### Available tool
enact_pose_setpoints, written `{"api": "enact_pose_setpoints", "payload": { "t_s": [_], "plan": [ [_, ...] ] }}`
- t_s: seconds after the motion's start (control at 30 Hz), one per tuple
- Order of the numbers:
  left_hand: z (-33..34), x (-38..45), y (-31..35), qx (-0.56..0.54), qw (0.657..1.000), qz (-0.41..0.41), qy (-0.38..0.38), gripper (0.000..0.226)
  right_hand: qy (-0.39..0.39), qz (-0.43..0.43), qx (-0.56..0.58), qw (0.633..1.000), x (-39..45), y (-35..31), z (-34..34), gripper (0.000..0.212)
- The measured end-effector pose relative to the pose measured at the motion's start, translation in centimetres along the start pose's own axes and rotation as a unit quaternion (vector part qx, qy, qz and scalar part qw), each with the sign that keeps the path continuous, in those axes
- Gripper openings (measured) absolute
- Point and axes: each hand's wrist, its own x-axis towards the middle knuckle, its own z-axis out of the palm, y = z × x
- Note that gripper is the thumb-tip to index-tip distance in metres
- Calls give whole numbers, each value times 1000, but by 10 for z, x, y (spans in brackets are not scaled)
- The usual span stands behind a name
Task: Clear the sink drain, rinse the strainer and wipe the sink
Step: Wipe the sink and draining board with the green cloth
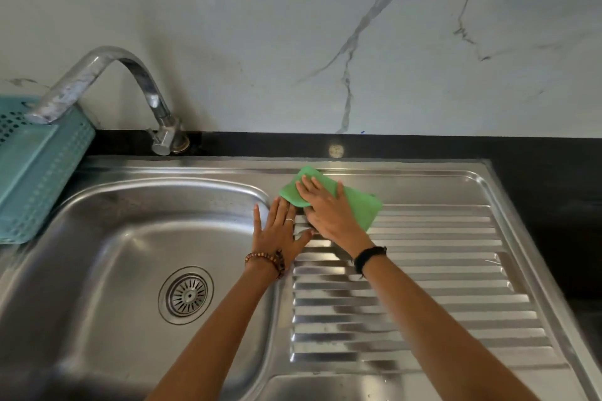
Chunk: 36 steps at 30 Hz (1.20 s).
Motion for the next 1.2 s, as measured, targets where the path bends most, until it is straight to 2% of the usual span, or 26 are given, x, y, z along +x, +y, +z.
{"api": "enact_pose_setpoints", "payload": {
  "t_s": [0.13, 0.3, 0.5, 0.63, 0.7, 0.83, 0.93, 1.07, 1.2],
  "plan": [
    [6, -2, 18, -31, 999, -27, 34, 68, 39, -1, -15, 999, -8, 30, 20, 58],
    [9, -2, 49, -55, 998, 33, 3, 69, 57, 50, -28, 997, -25, 68, 18, 55],
    [3, -1, 52, -29, 998, 57, -12, 68, 64, 236, -31, 969, -69, 143, -2, 57],
    [-2, -1, 52, -32, 997, 62, -22, 67, 60, 308, 17, 949, -61, 132, -8, 53],
    [-2, -3, 55, -38, 997, 55, -23, 67, 62, 286, 25, 956, -51, 112, -5, 52],
    [-3, -1, 61, -33, 998, 40, -31, 67, 79, 170, 13, 982, -36, 61, 11, 54],
    [-5, -1, 66, -27, 999, 23, -38, 68, 88, 114, 20, 989, -34, 54, 15, 56],
    [-8, -2, 76, -18, 999, 12, -36, 68, 128, 135, 55, 981, -46, 87, 11, 62],
    [-8, 2, 100, -37, 996, 77, -39, 63, 137, 189, 49, 971, -57, 126, 4, 68]
  ]
}}
